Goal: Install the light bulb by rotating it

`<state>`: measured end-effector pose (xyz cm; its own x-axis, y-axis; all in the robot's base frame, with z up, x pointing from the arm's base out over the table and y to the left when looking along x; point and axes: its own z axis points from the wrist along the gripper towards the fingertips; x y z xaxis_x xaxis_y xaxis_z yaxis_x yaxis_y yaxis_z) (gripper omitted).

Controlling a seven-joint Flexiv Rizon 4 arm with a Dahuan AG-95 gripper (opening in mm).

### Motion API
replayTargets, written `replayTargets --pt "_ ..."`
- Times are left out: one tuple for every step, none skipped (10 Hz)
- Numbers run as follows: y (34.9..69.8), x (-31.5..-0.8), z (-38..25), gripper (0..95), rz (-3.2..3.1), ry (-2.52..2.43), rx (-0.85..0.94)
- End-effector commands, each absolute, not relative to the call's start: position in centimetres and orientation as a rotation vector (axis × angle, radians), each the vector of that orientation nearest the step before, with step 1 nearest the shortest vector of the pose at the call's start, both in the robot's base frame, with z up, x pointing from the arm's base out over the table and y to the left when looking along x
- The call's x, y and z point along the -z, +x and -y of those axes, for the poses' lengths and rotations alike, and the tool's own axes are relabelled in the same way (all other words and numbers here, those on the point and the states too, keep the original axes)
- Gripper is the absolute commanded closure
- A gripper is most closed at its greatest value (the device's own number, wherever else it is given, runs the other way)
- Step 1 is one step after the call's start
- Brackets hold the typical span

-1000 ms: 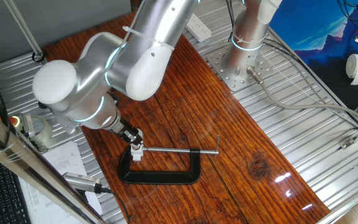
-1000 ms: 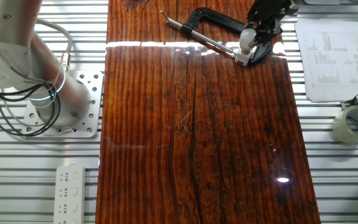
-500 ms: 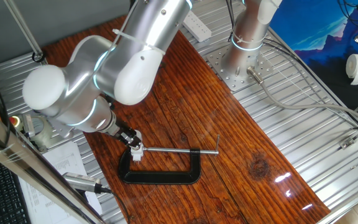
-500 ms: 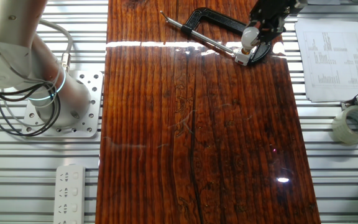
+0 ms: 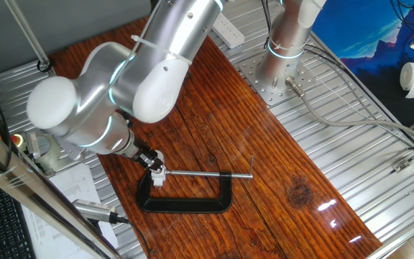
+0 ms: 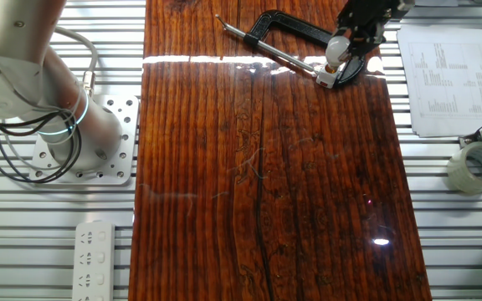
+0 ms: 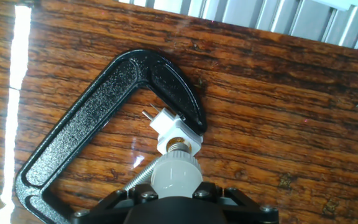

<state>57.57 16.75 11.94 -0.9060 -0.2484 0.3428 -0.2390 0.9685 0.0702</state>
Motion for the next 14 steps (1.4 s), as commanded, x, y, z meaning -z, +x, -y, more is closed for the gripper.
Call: replayTargets --pt "57.49 -11.62 -16.66 95.0 2.758 0.357 0.024" --pt "57.55 -11.36 -16.6 95.0 2.753 0.355 0.026" --pt "57.58 -11.26 -16.58 95.0 2.748 0.352 0.025" --pt "57.58 -11.29 -16.6 95.0 2.74 0.35 0.022" --pt "57.58 -11.29 -16.61 95.0 2.74 0.35 0.021" --pt "57.59 -11.26 -16.6 95.0 2.74 0.346 0.02" --pt "57.61 -11.22 -16.6 95.0 2.739 0.346 0.019" --pt "57.64 -11.09 -16.57 95.0 2.737 0.345 0.016" --pt "57.65 -11.07 -16.57 95.0 2.735 0.344 0.017" --pt "57.66 -11.04 -16.56 95.0 2.735 0.341 0.017" --pt "57.69 -10.94 -16.55 95.0 2.736 0.339 0.02" --pt "57.75 -10.76 -16.53 95.0 2.737 0.337 0.024" --pt "57.84 -10.74 -16.61 95.0 2.736 0.334 0.024" --pt "57.86 -10.73 -16.62 95.0 2.736 0.332 0.023"
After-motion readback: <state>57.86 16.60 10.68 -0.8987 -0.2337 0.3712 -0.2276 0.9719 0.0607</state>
